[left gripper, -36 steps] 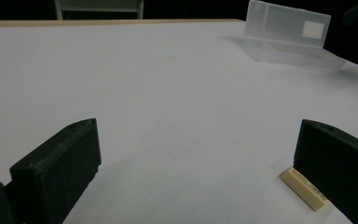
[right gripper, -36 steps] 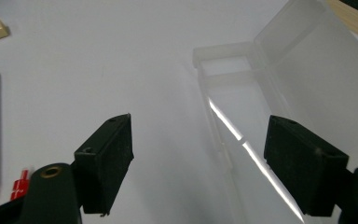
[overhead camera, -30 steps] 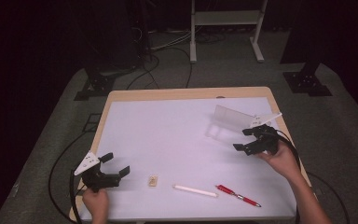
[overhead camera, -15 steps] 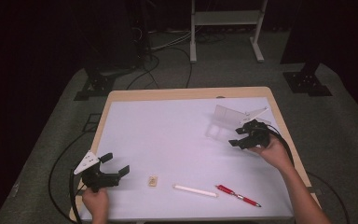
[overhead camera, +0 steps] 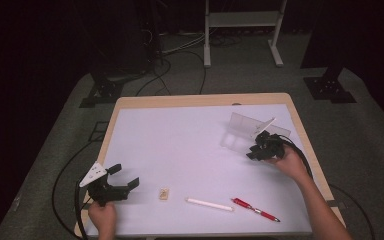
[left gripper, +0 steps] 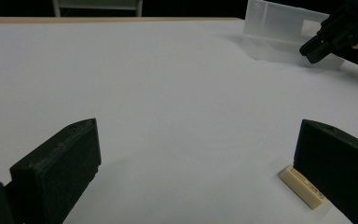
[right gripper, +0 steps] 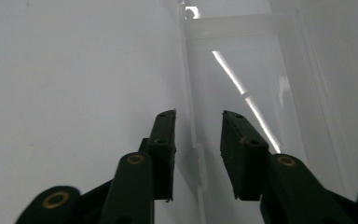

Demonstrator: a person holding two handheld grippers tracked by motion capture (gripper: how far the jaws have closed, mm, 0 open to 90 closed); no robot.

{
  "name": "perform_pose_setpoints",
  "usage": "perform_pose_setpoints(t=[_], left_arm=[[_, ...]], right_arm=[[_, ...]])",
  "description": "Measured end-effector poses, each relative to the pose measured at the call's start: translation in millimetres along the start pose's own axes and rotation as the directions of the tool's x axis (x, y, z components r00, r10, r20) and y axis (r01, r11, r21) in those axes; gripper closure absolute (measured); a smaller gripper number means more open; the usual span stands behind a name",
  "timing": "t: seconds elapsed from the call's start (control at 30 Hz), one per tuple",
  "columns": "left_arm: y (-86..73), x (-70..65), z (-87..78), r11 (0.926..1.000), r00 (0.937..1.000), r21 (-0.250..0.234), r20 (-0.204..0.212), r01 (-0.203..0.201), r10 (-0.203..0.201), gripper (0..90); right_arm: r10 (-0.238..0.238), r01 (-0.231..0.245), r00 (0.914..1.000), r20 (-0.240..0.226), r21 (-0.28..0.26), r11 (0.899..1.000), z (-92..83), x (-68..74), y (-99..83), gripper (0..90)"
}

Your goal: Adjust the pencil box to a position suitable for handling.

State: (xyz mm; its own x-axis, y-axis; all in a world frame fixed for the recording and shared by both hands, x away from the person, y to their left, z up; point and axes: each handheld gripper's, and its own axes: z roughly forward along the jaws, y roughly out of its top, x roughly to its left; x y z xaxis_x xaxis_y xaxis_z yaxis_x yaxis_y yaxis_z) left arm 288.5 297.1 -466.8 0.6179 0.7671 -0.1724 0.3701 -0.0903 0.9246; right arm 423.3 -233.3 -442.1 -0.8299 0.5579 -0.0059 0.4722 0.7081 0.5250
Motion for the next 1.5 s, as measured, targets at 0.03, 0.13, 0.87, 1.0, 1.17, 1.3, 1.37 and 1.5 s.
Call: perform_pose_setpoints(t=[0.03, 0.13, 0.87, 1.0, 1.17, 1.3, 1.37, 1.5], left_arm=[[0.0, 0.2, 0.0, 1.0, 1.0, -0.001, 0.001, 0.0, 0.0, 0.1], [0.3, 1.0, -0.2, 1.0, 1.0, 0.003, -0.004, 0.008, -0.008, 0.1], [0.2, 1.6, 0.2, 0.9998, 0.9998, 0.006, -0.009, 0.019, -0.019, 0.1], [0.3, 2.0, 0.1, 0.9997, 0.9997, 0.007, -0.01, 0.023, -0.023, 0.1], [0.3, 1.9, 0.2, 0.9997, 0.9997, 0.008, -0.011, 0.022, -0.022, 0.1], [0.3, 2.4, 0.2, 0.9996, 0.9996, 0.007, -0.012, 0.027, -0.027, 0.1], [0.3, 2.6, 0.1, 0.9996, 0.9995, 0.006, -0.012, 0.029, -0.029, 0.1], [0.3, 2.8, 0.3, 0.9994, 0.9993, 0.005, -0.013, 0.034, -0.034, 0.1]], right_arm=[[-0.009, 0.009, 0.9999, 0.005, 0.009, 1.0, 0.4, 0.1, 0.1, 69.5], [-0.028, 0.028, 0.9995, 0.011, 0.036, 0.999, 3.2, 0.3, 0.0, 72.8], [-0.218, 0.214, 0.9741, 0.058, 0.072, 0.974, 6.8, 16.2, 5.6, 85.6], [-0.237, 0.234, 0.9696, 0.063, 0.051, 0.971, 1.5, 18.9, 6.9, 85.5], [-0.259, 0.258, 0.9645, 0.053, 0.024, 0.966, -5.5, 24.8, 9.2, 85.6], [-0.29, 0.289, 0.9558, 0.05, 0.015, 0.957, -9.2, 36.2, 14.4, 85.4], [-0.303, 0.303, 0.9522, 0.041, 0.012, 0.953, -9.1, 39.0, 16.1, 85.2], [-0.347, 0.346, 0.9379, 0.014, 0.012, 0.938, -6.5, 52.0, 22.3, 85.2]])
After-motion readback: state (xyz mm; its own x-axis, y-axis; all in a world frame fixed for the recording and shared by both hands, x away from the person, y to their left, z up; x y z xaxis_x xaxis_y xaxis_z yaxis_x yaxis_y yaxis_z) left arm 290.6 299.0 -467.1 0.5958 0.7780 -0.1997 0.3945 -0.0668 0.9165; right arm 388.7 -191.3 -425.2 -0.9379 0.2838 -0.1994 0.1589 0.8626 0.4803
